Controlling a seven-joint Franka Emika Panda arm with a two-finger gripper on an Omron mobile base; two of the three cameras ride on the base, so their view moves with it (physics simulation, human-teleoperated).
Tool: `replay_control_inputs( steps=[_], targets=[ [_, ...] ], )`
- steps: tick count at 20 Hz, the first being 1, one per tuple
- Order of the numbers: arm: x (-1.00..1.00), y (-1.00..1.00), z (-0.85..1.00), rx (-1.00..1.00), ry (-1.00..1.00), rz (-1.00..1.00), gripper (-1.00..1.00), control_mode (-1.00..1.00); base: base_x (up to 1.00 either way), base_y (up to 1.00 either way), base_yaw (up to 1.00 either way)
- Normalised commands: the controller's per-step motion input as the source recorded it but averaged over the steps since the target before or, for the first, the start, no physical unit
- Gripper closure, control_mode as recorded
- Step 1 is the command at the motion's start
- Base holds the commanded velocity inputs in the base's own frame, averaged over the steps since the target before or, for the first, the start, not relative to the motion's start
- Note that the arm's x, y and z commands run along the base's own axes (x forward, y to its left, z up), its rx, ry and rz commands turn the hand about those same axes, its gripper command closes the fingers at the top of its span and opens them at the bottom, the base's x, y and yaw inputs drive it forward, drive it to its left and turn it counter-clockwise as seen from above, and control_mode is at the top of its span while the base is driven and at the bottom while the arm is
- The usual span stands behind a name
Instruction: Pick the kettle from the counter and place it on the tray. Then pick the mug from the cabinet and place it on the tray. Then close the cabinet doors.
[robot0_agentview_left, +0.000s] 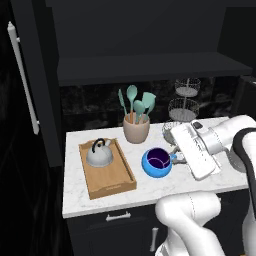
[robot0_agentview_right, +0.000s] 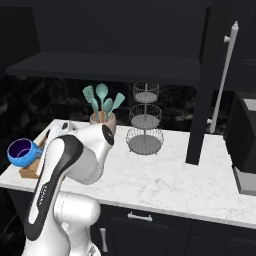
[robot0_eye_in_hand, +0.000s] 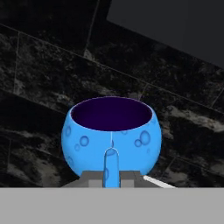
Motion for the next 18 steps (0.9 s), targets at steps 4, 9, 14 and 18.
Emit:
replay_control_inputs(
  steps=[4, 9, 14, 18],
  targets=[
    [0.10, 0.17, -0.40, -0.02, 0.00, -0.06, 1.00, -1.00, 0.00, 0.00, 0.00],
    [0.18, 0.09, -0.35, 0.00, 0.00, -0.01, 1.00, -1.00, 0.00, 0.00, 0.00],
    [0.19, 0.09, -0.35, 0.00, 0.00, 0.00, 1.00, -1.00, 0.00, 0.00, 0.00],
    [0.30, 0.18, -0.30, 0.00, 0.00, 0.00, 1.00, -1.00, 0.00, 0.00, 0.00]
  ],
)
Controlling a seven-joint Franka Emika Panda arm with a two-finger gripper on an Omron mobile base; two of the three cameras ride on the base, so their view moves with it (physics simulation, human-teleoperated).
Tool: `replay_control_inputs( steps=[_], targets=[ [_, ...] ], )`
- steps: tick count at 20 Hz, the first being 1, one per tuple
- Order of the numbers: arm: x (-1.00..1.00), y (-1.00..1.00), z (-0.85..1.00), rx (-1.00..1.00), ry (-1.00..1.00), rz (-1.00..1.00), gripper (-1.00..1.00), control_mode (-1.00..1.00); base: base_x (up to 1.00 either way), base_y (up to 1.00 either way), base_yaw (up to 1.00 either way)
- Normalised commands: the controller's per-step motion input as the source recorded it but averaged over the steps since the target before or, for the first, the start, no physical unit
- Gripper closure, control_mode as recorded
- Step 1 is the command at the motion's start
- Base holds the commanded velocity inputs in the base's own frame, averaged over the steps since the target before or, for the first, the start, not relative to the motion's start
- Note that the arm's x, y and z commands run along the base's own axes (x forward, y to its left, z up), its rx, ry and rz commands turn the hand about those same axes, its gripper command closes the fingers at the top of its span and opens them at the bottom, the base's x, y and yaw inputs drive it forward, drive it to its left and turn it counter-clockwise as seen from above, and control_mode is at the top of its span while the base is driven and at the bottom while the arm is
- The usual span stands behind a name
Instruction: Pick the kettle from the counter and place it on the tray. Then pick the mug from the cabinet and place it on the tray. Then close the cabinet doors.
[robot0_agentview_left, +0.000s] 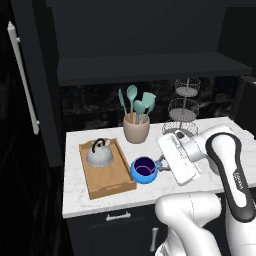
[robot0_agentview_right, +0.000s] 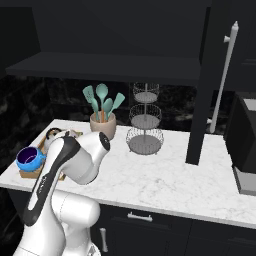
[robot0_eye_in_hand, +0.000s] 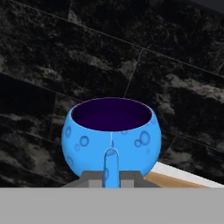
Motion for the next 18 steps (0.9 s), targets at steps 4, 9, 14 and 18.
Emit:
replay_control_inputs(
  steps=[4, 9, 14, 18],
  targets=[
    [0.32, 0.14, -0.25, 0.02, 0.00, 0.00, 1.00, -1.00, 0.00, 0.00, 0.00],
    [0.34, 0.20, -0.23, 0.00, 0.02, 0.00, 1.00, -1.00, 0.00, 0.00, 0.00],
    [0.31, 0.21, -0.24, 0.00, 0.03, 0.00, 1.00, -1.00, 0.00, 0.00, 0.00],
    [0.34, 0.22, -0.22, 0.00, 0.03, 0.00, 1.00, -1.00, 0.00, 0.00, 0.00]
  ],
)
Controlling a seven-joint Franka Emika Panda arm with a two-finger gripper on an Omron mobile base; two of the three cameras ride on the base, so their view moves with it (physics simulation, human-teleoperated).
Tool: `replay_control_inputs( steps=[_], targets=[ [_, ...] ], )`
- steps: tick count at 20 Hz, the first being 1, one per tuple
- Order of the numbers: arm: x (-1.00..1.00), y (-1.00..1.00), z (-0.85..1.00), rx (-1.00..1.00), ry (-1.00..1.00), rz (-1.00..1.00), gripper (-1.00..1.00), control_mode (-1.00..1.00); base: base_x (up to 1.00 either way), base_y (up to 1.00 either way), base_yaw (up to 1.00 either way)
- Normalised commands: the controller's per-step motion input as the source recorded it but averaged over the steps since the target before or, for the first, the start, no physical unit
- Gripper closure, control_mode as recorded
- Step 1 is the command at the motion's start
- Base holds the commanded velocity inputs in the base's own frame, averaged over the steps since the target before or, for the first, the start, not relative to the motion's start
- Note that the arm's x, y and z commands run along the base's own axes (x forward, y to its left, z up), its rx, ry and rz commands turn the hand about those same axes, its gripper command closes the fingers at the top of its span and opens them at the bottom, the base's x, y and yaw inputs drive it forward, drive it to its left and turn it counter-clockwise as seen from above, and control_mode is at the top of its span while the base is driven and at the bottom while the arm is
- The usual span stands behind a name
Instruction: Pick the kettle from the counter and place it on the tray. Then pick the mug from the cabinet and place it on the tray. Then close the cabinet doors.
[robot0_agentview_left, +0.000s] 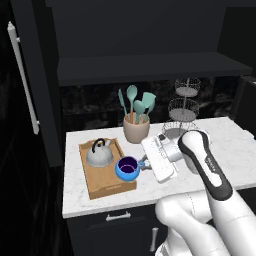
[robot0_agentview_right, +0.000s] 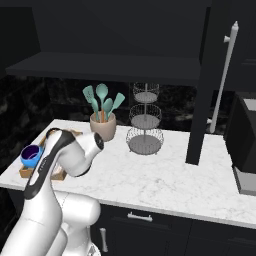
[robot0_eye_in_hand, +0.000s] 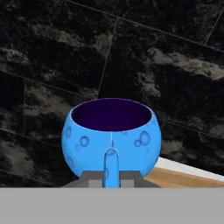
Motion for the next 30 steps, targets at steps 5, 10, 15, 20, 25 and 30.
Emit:
replay_control_inputs(
  steps=[5, 10, 15, 20, 25, 30],
  targets=[
    [0.27, 0.21, -0.31, 0.00, 0.03, 0.00, 1.00, -1.00, 0.00, 0.00, 0.00],
    [0.22, 0.14, -0.36, 0.00, 0.00, 0.00, 1.00, -1.00, 0.00, 0.00, 0.00],
    [0.26, 0.01, -0.32, 0.00, 0.00, 0.00, 1.00, -1.00, 0.00, 0.00, 0.00],
    [0.26, 0.00, -0.32, 0.00, 0.00, -0.02, 1.00, -1.00, 0.00, 0.00, 0.00],
    [0.27, 0.08, -0.30, 0.00, 0.00, -0.05, 1.00, -1.00, 0.00, 0.00, 0.00],
    [0.18, 0.20, -0.30, -0.03, 0.00, -0.06, 1.00, -1.00, 0.00, 0.00, 0.00]
  ],
)
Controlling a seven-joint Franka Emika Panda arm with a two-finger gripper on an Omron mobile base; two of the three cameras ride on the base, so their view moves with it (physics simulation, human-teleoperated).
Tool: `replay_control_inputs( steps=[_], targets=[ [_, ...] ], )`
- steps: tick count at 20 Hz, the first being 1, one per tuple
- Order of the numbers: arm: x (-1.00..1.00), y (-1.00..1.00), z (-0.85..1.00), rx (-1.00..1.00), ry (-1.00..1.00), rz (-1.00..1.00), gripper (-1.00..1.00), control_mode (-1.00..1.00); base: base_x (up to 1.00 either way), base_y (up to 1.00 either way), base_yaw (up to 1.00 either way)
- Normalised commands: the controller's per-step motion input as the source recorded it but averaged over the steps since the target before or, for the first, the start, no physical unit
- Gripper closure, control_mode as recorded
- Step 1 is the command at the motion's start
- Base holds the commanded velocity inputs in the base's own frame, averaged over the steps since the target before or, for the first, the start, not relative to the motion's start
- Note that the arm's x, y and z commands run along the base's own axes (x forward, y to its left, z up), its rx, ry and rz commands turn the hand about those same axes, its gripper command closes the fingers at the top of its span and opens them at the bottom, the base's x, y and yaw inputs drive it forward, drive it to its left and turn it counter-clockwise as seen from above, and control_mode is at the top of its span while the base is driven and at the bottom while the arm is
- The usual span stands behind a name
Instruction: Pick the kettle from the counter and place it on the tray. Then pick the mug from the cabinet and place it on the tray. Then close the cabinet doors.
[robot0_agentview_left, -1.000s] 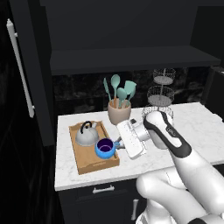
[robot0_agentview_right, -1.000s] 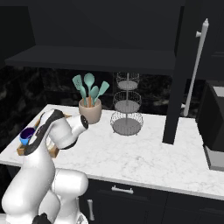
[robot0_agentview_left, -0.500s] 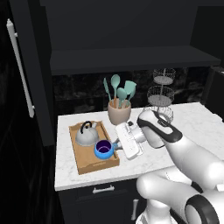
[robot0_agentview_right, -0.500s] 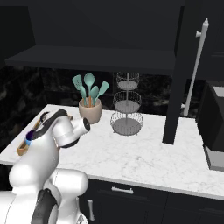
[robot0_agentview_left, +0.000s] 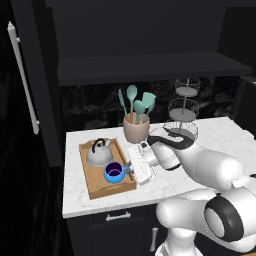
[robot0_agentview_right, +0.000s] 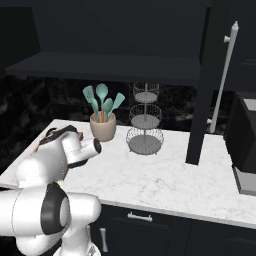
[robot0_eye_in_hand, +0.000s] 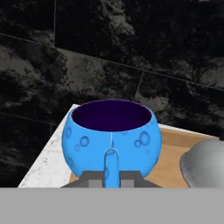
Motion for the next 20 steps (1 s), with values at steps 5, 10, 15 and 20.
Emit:
replay_control_inputs(
  steps=[5, 10, 15, 20],
  targets=[
    [0.15, 0.20, -0.29, -0.03, 0.00, -0.06, 1.00, -1.00, 0.00, 0.00, 0.00],
    [0.19, 0.11, -0.23, 0.00, -0.01, -0.02, 1.00, -1.00, 0.00, 0.00, 0.00],
    [0.12, 0.04, -0.24, 0.00, 0.00, 0.00, 1.00, -1.00, 0.00, 0.00, 0.00],
    [0.00, 0.00, -0.15, 0.00, 0.00, 0.00, 1.00, -1.00, 0.00, 0.00, 0.00]
  ],
)
